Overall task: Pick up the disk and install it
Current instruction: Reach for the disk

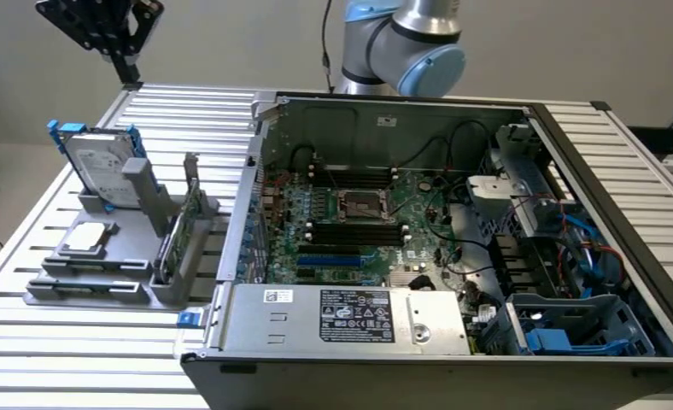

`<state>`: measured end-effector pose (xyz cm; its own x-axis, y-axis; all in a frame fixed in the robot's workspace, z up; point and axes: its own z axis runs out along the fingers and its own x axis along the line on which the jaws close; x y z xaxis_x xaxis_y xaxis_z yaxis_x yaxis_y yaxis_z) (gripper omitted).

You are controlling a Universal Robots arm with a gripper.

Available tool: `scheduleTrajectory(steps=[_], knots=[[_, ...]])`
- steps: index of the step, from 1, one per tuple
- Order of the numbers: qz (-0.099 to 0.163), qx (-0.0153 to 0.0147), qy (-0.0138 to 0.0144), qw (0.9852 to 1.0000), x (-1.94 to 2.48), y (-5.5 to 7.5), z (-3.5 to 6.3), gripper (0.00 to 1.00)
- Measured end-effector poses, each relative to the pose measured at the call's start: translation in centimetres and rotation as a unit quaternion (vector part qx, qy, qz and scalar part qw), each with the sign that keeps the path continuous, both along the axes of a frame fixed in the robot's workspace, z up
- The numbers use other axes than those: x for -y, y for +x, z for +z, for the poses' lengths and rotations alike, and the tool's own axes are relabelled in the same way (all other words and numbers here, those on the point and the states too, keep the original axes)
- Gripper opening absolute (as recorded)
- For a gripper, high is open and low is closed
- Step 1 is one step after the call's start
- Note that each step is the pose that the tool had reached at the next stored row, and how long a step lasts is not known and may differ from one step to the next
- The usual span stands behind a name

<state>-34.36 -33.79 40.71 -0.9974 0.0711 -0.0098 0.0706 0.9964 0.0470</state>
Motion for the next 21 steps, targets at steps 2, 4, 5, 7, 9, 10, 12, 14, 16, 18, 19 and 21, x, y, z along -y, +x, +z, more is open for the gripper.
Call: scheduleTrajectory(steps=[2,4,5,7,9,10,12,14,16,18,19,21], knots=[[0.0,-0.0005,0.0,1.0,-0.16,-0.9,-0.09,0.11],[0.0,-0.001,0.0,1.0,-0.32,-1.8,-0.18,0.11],[0.0,-0.0013,0.0,1.0,-0.4,-2.3,-0.22,0.11],[0.0,-0.0017,0.0,1.0,-0.55,-3.2,-0.31,0.11],[0.0,-0.0022,0.0,1.0,-0.71,-4.1,-0.41,0.11],[0.0,-0.0025,0.0,1.0,-0.79,-4.5,-0.45,0.11],[0.0,-0.003,0.0,1.0,-0.94,-5.5,-0.54,0.11],[0.0,-0.0035,0.0,1.0,-1.1,-6.4,-0.63,0.11],[0.0,-0.0041,0.0,1.0,-1.26,-7.3,-0.72,0.11],[0.0,-0.0046,0.0,1.0,-1.41,-8.2,-0.8,0.11],[0.0,-0.005,0.0,1.0,-1.48,-8.7,-0.84,0.11],[0.0,-0.0071,0.0001,1.0,-1.52,-9.4,-0.92,0.11]])
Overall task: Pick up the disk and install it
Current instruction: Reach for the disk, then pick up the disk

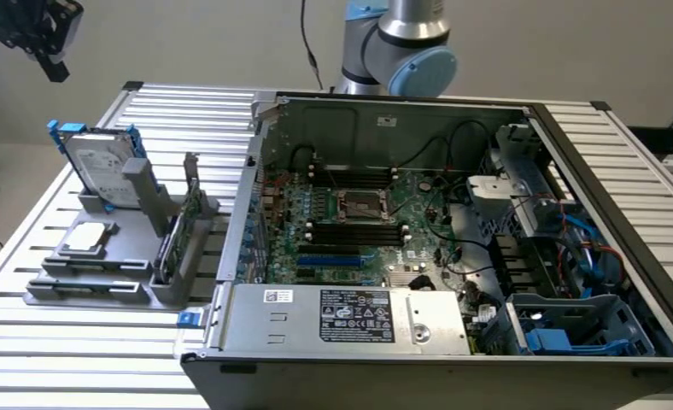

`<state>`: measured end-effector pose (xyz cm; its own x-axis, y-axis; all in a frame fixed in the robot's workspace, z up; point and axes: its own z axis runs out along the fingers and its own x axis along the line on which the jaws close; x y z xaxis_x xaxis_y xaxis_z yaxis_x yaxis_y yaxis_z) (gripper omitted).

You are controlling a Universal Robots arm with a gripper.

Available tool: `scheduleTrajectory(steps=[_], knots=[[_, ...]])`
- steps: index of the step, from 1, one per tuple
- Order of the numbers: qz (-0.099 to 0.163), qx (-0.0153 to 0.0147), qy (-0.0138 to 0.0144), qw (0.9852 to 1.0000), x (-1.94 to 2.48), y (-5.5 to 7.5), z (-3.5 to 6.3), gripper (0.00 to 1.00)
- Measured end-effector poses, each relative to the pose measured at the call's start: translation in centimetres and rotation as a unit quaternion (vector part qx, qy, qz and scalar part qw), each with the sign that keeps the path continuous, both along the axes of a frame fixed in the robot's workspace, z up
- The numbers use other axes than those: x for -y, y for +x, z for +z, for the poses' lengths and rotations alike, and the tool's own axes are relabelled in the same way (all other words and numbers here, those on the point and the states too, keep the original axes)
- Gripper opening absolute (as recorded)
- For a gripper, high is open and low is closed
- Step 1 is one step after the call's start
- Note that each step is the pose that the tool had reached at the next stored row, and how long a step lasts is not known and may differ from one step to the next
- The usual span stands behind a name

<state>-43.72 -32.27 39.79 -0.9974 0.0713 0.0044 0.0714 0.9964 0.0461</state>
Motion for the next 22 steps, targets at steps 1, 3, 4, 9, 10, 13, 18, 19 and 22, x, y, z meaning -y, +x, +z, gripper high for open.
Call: scheduleTrajectory(steps=[1,3,4,9,10,13,18,19,22], knots=[[0.0,-0.0002,-0.0001,1.0,0.01,-0.03,0.01,0.11],[0.0,-0.0002,-0.0001,1.0,0.01,-0.03,0.01,0.11],[0.0,-0.0002,-0.0001,1.0,0.01,-0.03,0.01,0.11],[0.0,-0.0002,-0.0001,1.0,0.0,-0.03,0.01,0.11],[0.0,-0.0003,-0.0002,1.0,0.0,-0.03,0.01,0.11],[0.0,-0.0003,-0.0002,1.0,0.0,-0.03,0.01,0.11],[0.003,-0.0001,-0.0006,1.0,-0.05,-0.43,-0.29,0.11],[0.008,0.0,-0.0005,1.0,-0.04,-0.51,-0.44,0.11],[0.034,-0.0003,-0.0006,0.9994,-0.04,-0.53,-0.68,0.11]])
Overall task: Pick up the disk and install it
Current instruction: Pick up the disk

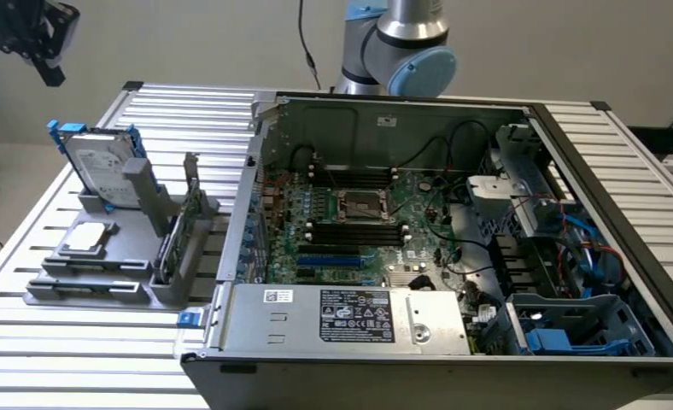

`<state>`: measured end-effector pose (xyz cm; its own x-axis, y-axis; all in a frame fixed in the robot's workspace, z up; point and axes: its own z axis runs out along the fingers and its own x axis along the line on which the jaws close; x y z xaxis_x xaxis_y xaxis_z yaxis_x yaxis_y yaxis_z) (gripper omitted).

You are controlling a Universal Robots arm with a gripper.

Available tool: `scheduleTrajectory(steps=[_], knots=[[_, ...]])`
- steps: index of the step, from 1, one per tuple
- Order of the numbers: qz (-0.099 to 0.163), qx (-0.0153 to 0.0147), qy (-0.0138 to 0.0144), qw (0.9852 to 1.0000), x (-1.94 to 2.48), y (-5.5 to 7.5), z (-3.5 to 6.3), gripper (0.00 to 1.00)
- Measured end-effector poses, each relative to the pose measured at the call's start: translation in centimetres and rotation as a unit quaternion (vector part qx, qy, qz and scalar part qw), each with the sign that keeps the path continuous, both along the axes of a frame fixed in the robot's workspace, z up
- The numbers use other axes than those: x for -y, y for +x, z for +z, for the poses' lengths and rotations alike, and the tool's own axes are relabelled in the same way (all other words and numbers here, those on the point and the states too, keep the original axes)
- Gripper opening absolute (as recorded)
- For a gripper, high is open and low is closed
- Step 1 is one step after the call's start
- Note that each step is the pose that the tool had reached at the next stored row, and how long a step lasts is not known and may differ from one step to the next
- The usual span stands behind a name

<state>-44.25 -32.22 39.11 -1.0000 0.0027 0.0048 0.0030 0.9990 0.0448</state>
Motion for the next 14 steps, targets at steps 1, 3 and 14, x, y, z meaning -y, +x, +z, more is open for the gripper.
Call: scheduleTrajectory(steps=[1,3,14], knots=[[0.009,0.0,0.0,1.0,0.0,0.0,-0.07,0.11],[0.027,0.0001,0.0001,0.9996,0.0,-0.01,-0.22,0.11],[0.126,0.0001,0.0001,0.992,0.0,-0.01,-0.83,0.11]])
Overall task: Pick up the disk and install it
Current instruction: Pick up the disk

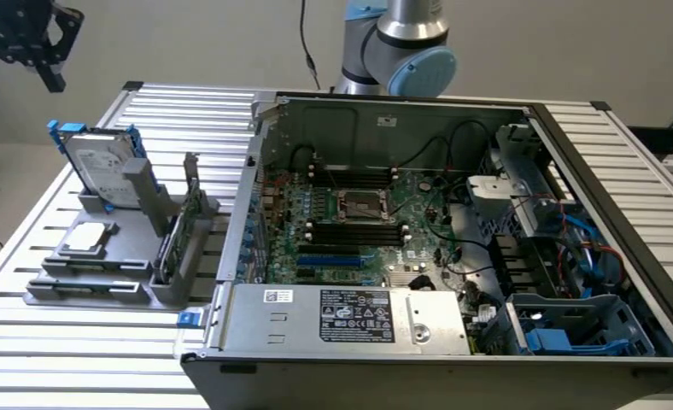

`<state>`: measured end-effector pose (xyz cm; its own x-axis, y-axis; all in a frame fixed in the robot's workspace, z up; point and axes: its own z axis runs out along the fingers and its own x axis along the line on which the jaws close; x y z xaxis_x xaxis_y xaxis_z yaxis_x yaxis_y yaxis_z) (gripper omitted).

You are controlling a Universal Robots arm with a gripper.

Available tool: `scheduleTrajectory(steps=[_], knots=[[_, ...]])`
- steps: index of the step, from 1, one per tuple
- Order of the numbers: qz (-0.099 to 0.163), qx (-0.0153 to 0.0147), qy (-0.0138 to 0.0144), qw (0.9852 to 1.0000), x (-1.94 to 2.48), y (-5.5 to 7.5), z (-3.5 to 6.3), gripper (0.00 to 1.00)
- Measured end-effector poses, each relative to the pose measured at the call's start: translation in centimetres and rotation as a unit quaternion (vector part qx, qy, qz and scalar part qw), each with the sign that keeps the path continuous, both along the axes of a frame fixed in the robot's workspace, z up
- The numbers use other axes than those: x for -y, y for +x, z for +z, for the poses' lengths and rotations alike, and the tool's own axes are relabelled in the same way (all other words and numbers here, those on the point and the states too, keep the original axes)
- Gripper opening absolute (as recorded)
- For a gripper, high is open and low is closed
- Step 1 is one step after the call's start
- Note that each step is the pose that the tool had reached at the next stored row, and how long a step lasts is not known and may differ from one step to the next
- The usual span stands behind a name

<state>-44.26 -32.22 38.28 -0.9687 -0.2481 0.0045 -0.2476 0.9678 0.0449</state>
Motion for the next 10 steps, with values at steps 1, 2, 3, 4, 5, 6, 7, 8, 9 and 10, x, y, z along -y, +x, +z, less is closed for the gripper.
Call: scheduleTrajectory(steps=[1,2,3,4,5,6,7,8,9,10], knots=[[0.01,0.0,0.0,1.0,0.0,0.0,-0.01,0.11],[0.019,0.0,0.0,0.9998,0.0,0.0,-0.02,0.11],[0.028,0.0,0.0,0.9996,0.0,0.0,-0.03,0.11],[0.037,0.0,0.0,0.9993,0.0,0.0,-0.03,0.11],[0.046,0.0,0.0,0.999,0.0,0.0,-0.04,0.11],[0.055,0.0,0.0,0.9985,0.0,0.0,-0.04,0.11],[0.064,0.0,0.0,0.9979,0.0,0.0,-0.04,0.11],[0.073,0.0,0.0,0.9973,0.0,0.0,-0.04,0.11],[0.082,0.0,0.0,0.9966,0.0,0.0,-0.04,0.11],[0.091,0.0,0.0,0.9958,0.0,0.0,-0.04,0.11]])
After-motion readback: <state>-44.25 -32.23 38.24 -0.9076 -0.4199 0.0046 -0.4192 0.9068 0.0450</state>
